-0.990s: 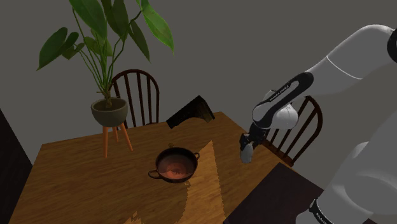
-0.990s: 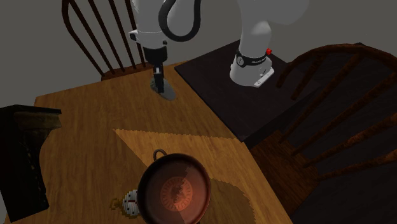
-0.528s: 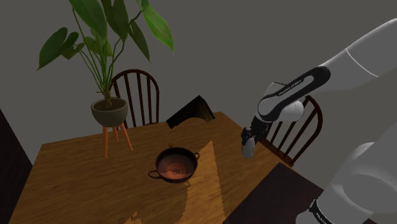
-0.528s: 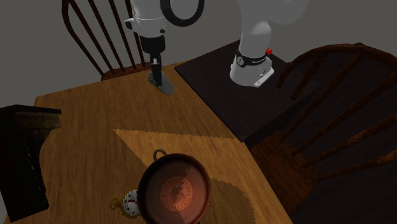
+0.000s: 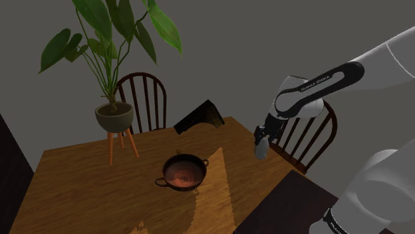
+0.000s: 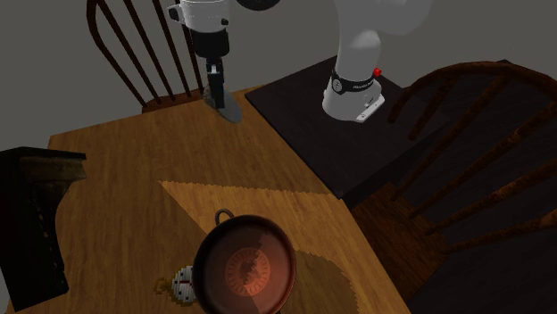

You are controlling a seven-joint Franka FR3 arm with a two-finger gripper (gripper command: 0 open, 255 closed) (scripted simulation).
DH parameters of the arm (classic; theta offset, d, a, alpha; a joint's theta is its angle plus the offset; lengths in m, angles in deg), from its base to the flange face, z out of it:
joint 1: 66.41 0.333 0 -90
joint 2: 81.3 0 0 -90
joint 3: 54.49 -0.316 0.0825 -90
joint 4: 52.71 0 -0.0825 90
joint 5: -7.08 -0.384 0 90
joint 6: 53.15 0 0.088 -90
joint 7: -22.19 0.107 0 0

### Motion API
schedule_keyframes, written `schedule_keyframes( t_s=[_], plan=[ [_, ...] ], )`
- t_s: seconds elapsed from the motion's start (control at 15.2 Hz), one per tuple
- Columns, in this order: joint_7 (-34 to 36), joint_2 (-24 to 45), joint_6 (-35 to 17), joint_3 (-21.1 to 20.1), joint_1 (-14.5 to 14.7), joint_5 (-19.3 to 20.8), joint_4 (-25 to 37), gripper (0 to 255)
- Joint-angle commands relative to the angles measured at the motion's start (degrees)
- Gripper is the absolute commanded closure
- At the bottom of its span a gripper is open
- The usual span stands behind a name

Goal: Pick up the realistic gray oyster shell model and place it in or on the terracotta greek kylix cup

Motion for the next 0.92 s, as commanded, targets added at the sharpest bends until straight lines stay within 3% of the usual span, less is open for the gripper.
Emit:
schedule_keyframes(
  t_s=[0.0, 0.2, 0.86],
  plan=[
    [0.5, -1.5, 2.1, -0.2, -0.5, 0.7, 0.6, 255],
    [1.1, -3.1, 4.3, -0.5, -0.8, 1.3, 1.2, 255],
    [16.1, 4.1, 1.8, -11.4, 7.1, -2.7, 7.2, 255]
  ],
)
